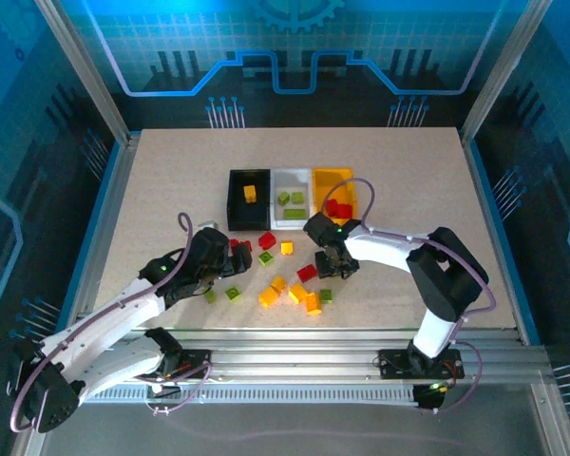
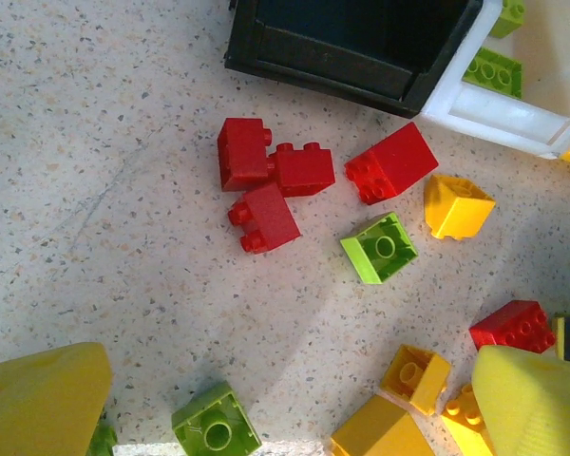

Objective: Sort the legos into containers by color

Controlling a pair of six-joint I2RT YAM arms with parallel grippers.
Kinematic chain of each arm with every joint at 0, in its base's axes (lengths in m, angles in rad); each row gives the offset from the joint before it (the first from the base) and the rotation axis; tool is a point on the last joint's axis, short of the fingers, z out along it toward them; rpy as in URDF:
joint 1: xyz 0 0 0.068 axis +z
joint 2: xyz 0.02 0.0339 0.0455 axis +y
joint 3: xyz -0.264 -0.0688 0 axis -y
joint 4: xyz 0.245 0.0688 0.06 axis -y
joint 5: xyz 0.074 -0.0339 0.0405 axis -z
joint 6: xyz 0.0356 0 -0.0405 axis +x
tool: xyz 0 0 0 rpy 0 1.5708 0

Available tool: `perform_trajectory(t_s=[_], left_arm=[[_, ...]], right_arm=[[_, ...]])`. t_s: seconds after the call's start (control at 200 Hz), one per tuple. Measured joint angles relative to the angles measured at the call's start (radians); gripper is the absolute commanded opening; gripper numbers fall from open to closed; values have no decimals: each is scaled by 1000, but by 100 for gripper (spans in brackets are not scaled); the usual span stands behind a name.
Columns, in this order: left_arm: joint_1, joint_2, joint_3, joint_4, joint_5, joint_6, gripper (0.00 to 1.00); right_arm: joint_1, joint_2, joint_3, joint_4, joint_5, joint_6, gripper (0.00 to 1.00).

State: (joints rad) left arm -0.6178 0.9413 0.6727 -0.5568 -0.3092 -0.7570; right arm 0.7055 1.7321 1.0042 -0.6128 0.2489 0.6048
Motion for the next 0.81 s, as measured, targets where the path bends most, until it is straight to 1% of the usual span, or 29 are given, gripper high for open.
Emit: perform_trajectory(t_s=[0.125, 0.31, 0.39, 0.47, 0.54, 0.625, 0.64, 0.675, 0.805], left_arm=[[1, 0, 0, 0, 0, 0, 99], [2, 0, 5, -1, 0, 7, 99], [6, 0, 10, 0, 0, 7, 99], [8, 0, 11, 0, 0, 7, 99], [8, 0, 11, 0, 0, 7, 99], [8, 0, 13, -4, 0, 7, 99], [8, 0, 13, -6, 0, 7, 99], [8, 0, 14, -11, 0, 7, 99], [11, 0, 24, -23, 0, 7, 99]], right_arm=[[-5, -27, -31, 32, -20, -4, 37], [-40, -127, -48, -19, -21, -23, 32], [-44, -172, 2, -51, -22, -45, 32], [-44, -180, 109, -63, -27, -68, 31], [-44, -146, 232, -69, -32, -88, 31], [-44, -54, 397, -51, -32, -105, 31], [-44, -47, 406, -50, -32, -106, 31], [-44, 14, 481, -44, -31, -113, 31], [-44, 206, 670, -56, -14, -127, 31]])
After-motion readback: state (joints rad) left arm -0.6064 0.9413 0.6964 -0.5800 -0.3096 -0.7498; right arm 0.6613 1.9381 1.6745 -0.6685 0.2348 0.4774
